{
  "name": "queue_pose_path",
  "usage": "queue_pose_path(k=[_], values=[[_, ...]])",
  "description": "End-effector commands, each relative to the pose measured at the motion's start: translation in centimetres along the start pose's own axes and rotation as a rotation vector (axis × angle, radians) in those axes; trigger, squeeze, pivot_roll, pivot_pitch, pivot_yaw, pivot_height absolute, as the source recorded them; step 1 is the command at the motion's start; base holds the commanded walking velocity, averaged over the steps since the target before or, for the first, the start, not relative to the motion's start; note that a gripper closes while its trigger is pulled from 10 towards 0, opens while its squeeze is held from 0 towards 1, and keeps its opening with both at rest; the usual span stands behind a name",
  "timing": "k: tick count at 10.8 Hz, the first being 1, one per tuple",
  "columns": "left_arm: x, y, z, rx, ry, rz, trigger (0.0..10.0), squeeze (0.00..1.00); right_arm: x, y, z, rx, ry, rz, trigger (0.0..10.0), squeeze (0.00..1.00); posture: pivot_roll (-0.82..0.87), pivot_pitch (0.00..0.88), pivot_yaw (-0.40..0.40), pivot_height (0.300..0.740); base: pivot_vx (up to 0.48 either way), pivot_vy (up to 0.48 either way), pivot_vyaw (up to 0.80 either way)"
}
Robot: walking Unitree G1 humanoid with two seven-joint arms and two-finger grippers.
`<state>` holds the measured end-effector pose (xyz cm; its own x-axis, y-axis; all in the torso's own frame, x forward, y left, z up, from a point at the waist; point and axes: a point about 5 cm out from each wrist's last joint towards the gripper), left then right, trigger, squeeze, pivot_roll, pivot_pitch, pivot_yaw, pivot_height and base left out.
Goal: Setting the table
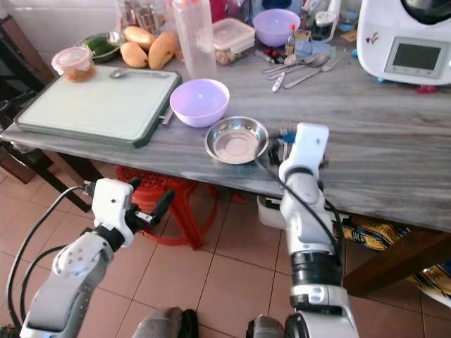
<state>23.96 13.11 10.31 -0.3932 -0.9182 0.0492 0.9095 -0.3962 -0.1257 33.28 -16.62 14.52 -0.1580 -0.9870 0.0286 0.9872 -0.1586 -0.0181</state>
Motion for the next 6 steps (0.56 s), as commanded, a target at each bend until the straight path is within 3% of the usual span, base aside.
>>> queue_pose_path(k=[1,3,6], values=[[-0.2,0.1,-0.2,-0.001,0.009,0.019,10.0,0.0,-0.2,-0.4,0.3,0.05,-0.028,-0.015,10.0,0.0,0.03,0.0,0.082,0.74,0.0,0.0,0.0],[-0.2,0.2,-0.3,0.005,0.004,0.025,10.0,0.0,1.0,-0.7,-0.2,0.012,-0.103,-0.117,10.0,0.0,0.02,0.0,0.071,0.74,0.0,0.0,0.0],[-0.1,-0.3,-0.3,0.001,-0.006,0.032,10.0,0.0,2.8,-1.3,-2.9,-0.16,-0.179,-0.212,10.0,0.0,0.03,0.0,0.075,0.74,0.0,0.0,0.0]])
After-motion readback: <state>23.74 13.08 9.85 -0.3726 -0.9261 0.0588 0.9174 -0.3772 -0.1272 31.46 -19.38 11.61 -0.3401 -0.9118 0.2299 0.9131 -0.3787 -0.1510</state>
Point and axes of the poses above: a point about 5 cm out from each wrist's last joint towards the gripper, its own y axis pointing out of the wrist towards the gripper, its own z axis along the axis of the wrist's last joint, x = y × z, and after that the axes turned 3 degrees about -y, right-handed
